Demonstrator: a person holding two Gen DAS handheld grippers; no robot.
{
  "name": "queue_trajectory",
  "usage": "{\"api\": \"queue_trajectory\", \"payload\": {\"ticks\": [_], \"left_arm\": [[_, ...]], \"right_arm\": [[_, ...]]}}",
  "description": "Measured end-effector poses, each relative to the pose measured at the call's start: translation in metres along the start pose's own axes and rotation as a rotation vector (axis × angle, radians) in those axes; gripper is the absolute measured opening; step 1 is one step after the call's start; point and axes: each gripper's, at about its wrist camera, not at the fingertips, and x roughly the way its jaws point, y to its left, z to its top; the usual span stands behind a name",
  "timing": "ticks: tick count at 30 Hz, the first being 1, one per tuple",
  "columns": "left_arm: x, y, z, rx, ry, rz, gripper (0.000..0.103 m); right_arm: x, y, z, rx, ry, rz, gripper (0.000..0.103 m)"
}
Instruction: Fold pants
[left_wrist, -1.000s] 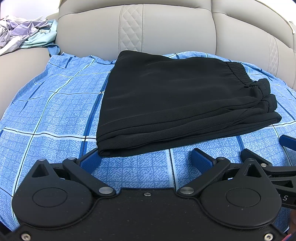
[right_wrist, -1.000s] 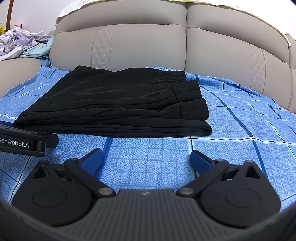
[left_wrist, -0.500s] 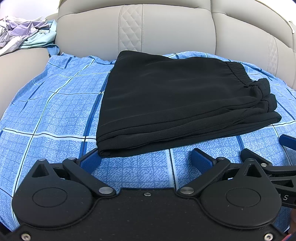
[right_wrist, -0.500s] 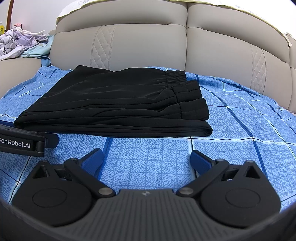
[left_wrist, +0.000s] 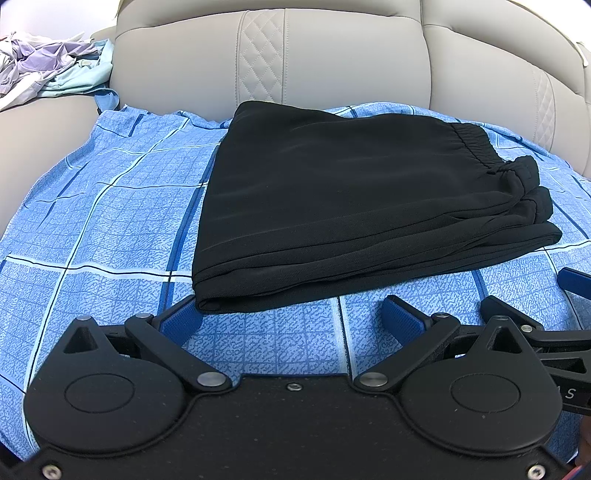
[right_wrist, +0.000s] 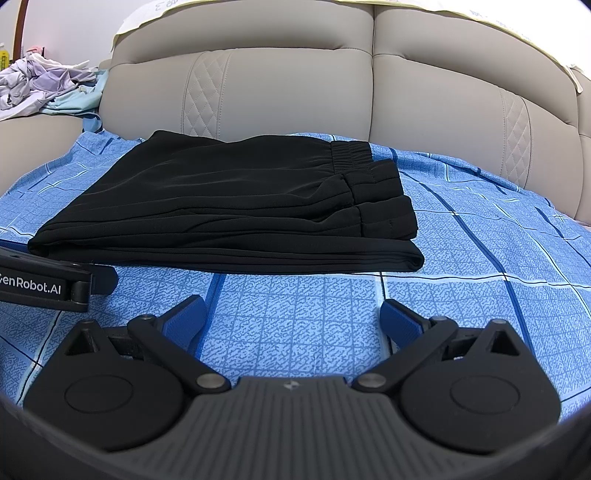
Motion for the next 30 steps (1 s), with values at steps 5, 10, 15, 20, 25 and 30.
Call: {"api": "queue_trajectory", "payload": {"ticks": [5,10,15,20,25,30], "left_arm": [[-0.0001,-0.0002,0.0003,0.002,0.001,0.001,0.103],[-0.0001,-0.0001,0.0004,0.002,0.001,0.001,0.103],[-0.0001,0.0000,0.0003,0.002,0.001,0.000,0.103],[-0.0002,0.0001,0.0003,0.002,0.000,0.000,0.103],[-0.0004,0.0002,0.0004,0.002,-0.001,0.000,0.103],[-0.0005,0.0002,0.0000,0.002,-0.001,0.000,0.103]], "right_arm": [[-0.0005,-0.0003,-0.0004,-0.003,0.000,0.004,0.103],[-0.0009,0.0000,-0.0003,-0.005,0.001,0.005,0.103],[-0.0007,-0.0001,-0.0003,-0.005,0.001,0.005,0.103],[-0.0008,0.0001,-0.0003,-0.005,0.000,0.005,0.103],[-0.0007,-0.0002,-0.0002,-0.005,0.000,0.006,0.103],[-0.0007,-0.0004,-0.0004,-0.006,0.000,0.006,0.103]]}}
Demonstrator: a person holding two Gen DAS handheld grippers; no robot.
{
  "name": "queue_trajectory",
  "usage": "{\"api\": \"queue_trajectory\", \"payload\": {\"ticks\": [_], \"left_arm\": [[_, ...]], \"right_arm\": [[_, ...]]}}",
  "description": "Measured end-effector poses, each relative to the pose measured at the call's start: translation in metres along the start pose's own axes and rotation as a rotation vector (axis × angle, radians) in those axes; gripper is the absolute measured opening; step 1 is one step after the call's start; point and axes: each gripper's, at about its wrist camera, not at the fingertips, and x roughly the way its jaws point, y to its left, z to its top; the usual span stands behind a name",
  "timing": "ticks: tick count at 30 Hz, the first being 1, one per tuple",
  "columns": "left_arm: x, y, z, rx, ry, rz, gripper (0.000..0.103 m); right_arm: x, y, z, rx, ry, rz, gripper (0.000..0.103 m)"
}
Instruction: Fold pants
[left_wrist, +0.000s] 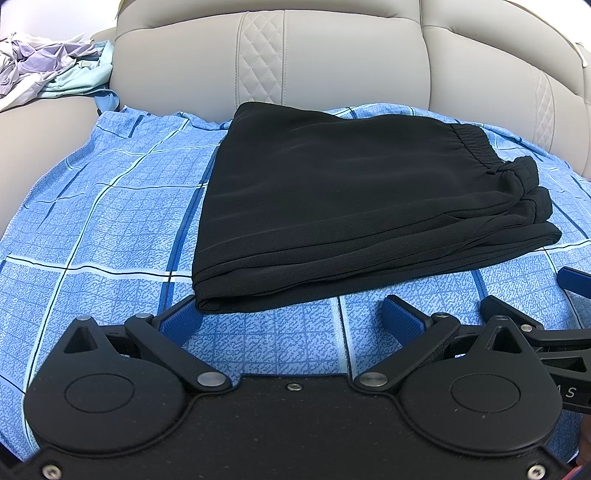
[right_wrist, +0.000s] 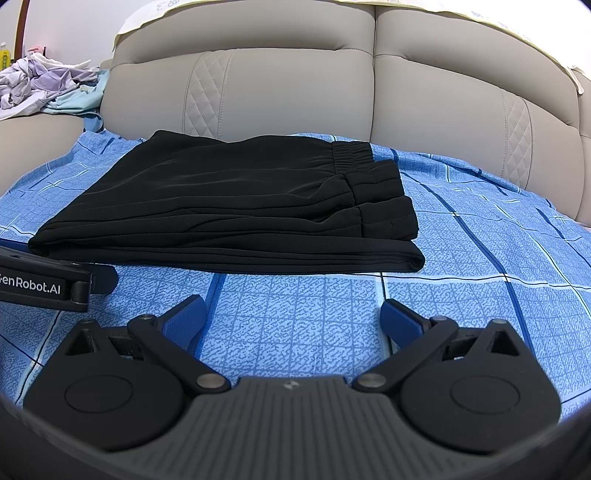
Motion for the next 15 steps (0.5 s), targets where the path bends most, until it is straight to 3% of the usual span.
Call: {"api": "queue_trajectory", "payload": {"ticks": [15], "left_arm": [[-0.0007,0.0007,0.0010,0.005,-0.002,-0.004,0.103]], "right_arm": [[-0.0004,-0.0003,-0.0001,0.000,-0.001,0.000,0.103]]}}
